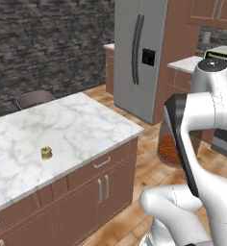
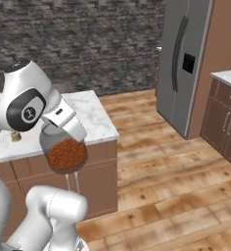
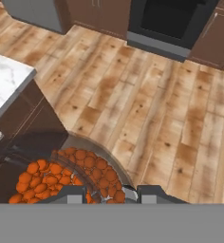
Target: Pick the candle and jar from the dining table and place them in the open cabinet. Close the cabinet after placing the objects.
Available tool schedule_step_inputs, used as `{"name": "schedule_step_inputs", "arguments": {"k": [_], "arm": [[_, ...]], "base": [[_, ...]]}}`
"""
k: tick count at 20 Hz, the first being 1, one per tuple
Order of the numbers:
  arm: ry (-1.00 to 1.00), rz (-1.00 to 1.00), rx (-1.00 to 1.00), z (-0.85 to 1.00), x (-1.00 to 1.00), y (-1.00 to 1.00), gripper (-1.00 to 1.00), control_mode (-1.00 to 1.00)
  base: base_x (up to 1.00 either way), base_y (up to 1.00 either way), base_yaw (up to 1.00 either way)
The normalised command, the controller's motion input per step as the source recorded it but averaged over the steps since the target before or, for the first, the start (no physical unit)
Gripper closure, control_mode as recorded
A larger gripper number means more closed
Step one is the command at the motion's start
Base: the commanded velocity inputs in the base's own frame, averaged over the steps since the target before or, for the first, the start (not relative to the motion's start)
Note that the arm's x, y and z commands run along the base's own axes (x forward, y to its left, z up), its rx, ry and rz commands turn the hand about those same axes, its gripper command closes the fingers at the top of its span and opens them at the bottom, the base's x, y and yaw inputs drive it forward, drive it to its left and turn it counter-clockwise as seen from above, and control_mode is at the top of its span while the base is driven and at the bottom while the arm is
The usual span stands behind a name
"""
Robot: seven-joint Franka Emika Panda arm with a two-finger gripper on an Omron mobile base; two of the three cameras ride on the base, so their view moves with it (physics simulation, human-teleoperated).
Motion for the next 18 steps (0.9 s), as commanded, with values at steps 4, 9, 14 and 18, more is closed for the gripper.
{"name": "schedule_step_inputs", "arguments": {"k": [4,9,14,18], "arm": [[0.00,0.00,0.00,0.00,0.00,0.00,1.00,1.00],[0.00,0.00,0.00,0.00,0.00,0.00,1.00,1.00],[0.00,0.00,0.00,0.00,0.00,0.00,1.00,1.00],[0.00,0.00,0.00,0.00,0.00,0.00,1.00,1.00]], "base": [[0.00,-0.21,-0.38],[0.00,-0.27,-0.38],[0.00,-0.19,-0.39],[0.01,-0.19,-0.40]]}}
